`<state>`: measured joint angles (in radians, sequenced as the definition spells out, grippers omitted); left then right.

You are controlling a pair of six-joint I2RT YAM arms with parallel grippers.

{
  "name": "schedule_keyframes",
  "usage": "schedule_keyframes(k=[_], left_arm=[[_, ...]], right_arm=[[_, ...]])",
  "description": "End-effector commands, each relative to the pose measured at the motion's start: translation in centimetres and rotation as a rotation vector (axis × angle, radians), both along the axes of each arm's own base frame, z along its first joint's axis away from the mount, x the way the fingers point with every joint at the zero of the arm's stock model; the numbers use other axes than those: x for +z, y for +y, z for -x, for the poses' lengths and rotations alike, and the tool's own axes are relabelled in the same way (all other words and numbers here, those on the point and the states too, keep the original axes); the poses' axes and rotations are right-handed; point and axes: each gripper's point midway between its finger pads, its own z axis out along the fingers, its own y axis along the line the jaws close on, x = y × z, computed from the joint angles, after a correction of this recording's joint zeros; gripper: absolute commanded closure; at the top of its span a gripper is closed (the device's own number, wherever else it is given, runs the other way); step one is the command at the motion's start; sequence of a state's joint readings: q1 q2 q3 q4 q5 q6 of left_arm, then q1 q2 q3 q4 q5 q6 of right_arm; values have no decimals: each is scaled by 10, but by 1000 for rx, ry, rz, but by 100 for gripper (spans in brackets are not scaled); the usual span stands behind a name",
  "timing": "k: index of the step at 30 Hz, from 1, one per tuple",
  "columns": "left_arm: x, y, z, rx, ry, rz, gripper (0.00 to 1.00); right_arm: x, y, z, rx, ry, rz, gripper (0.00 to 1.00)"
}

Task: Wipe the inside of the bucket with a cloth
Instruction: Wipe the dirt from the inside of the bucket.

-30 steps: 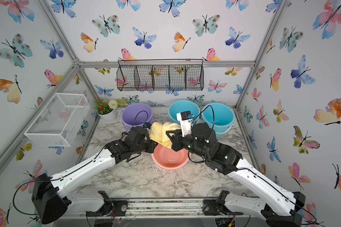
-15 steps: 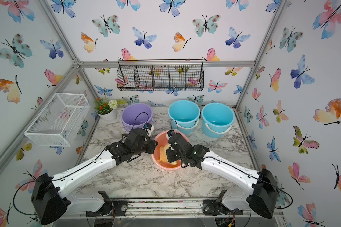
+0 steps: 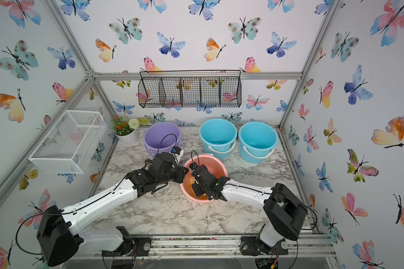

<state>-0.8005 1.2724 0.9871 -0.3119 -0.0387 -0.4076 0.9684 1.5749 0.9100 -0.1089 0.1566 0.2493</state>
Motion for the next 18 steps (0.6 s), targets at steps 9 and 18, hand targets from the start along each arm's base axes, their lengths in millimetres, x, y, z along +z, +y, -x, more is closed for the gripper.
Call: schedule_keyframes(k=[9,18], left_arm=[[8,-16,7,-64,16,25,100],[15,-7,8,-47,-9,16,100]], right_arm=[[-18,-4,-60,-42,-313,252,98],[-33,-48,-54,-122,-231,505,98]])
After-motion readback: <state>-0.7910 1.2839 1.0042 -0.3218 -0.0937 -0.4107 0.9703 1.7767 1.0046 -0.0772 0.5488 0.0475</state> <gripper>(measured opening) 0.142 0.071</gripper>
